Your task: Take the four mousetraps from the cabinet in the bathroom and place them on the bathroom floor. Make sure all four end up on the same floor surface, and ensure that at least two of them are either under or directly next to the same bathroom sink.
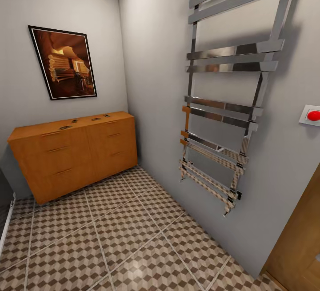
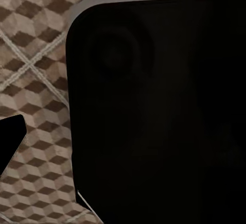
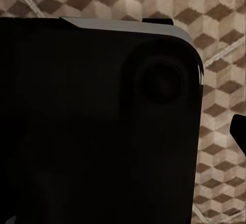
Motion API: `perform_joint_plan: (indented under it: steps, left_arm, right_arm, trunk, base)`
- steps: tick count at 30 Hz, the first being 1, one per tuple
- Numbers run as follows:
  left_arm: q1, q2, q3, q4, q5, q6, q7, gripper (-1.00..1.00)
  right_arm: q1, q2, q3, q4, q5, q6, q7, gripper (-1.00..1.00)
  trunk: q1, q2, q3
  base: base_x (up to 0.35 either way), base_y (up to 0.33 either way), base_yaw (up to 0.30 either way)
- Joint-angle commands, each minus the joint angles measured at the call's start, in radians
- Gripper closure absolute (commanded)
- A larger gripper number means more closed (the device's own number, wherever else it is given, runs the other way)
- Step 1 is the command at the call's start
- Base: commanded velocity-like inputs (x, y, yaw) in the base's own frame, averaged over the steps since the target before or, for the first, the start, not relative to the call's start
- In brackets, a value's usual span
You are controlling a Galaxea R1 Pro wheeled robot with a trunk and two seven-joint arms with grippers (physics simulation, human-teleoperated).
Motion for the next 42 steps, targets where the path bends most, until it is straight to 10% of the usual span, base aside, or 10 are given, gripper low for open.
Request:
perform_joint_plan:
  steps: [1, 30, 31, 42]
  left_arm:
    - [0.001, 0.0, 0.001, -0.007, 0.0, -0.001, 0.0, -1.0]
    - [0.0, 0.038, 0.005, -0.17, 0.0, 0.008, 0.009, -1.0]
    - [0.0, 0.04, 0.005, -0.63, 0.0, 0.008, 0.01, -1.0]
    - [-0.003, 0.05, 0.008, -0.92, -0.001, 0.01, 0.026, -1.0]
  right_arm:
    - [0.0, 0.0, 0.001, 0.001, 0.0, -0.009, 0.0, -1.0]
    - [-0.001, -0.021, -0.003, -0.122, 0.005, -0.172, -0.008, -1.0]
    - [-0.001, -0.022, -0.003, -0.444, 0.005, -0.168, -0.007, -1.0]
    - [-0.005, -0.012, 0.0, -0.832, 0.079, -0.027, -0.008, -1.0]
  trunk:
    - [0.0, 0.0, -0.001]
    - [0.0, 0.0, -0.001]
    - [0.0, 0.0, -0.001]
    - [0.0, 0.0, -0.001]
  base:
    - [0.0, 0.0, 0.0]
    - [0.0, 0.0, 0.0]
    - [0.0, 0.0, 0.0]
    - [0.0, 0.0, 0.0]
